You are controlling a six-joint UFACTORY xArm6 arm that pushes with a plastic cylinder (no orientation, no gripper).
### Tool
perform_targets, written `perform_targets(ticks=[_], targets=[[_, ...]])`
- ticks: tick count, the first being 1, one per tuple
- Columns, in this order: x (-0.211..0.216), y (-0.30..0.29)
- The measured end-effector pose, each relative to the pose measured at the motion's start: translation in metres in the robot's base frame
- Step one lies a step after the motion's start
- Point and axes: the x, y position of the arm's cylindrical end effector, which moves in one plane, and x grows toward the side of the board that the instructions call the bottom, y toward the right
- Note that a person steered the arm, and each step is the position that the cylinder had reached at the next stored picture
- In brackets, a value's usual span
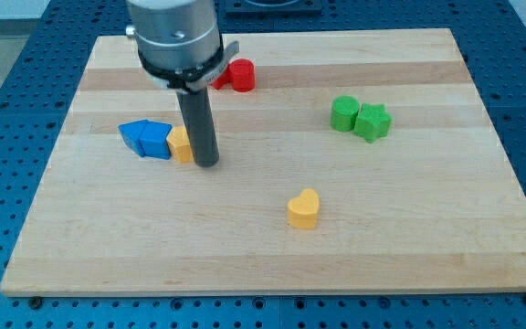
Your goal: Move the yellow heart into the yellow hexagon
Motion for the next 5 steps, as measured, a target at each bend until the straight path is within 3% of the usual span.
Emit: perform_targets(ticks=[3, 4, 5], targets=[[0.132, 0.091], [0.119, 0.165], [0.097, 0.182]])
